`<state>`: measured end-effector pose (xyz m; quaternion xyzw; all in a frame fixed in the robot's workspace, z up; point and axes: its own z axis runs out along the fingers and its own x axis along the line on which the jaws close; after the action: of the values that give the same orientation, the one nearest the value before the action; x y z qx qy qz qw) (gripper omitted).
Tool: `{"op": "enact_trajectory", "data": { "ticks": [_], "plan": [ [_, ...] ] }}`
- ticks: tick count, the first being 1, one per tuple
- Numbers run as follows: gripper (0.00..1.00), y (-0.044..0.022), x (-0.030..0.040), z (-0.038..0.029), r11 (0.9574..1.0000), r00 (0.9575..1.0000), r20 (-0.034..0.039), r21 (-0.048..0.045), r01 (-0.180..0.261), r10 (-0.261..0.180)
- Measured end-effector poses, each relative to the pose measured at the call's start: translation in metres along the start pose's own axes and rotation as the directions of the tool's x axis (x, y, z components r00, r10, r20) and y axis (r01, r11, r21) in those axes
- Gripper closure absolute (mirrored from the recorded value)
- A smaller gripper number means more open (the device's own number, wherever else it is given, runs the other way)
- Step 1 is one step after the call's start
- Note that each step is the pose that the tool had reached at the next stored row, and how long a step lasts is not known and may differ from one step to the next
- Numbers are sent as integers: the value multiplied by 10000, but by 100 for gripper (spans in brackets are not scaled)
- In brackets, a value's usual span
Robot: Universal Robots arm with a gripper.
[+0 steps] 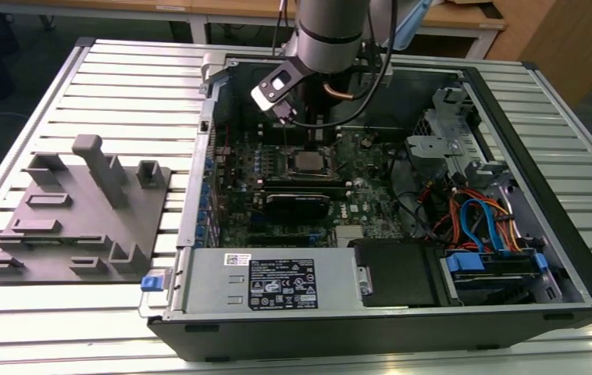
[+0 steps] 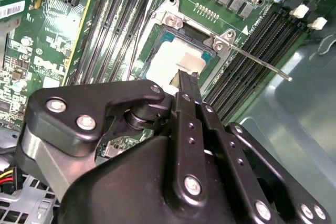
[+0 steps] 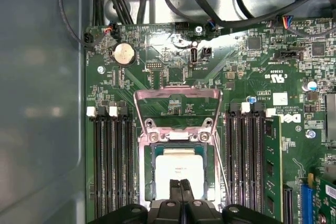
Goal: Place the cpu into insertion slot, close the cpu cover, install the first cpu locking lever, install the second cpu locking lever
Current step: 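Close the cpu cover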
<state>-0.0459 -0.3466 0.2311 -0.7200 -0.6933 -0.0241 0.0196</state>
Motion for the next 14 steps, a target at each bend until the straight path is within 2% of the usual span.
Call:
{"op": "enact_trajectory", "data": {
  "ticks": [4,8,14],
  "plan": [
    [89,-1,2,-28,10000,10000,-1,3,59,-59],
    [89,-1,1,-27,9991,9991,-2,26,431,-431],
    [89,-1,2,-43,9990,9990,-2,27,438,-438]
  ]
}}
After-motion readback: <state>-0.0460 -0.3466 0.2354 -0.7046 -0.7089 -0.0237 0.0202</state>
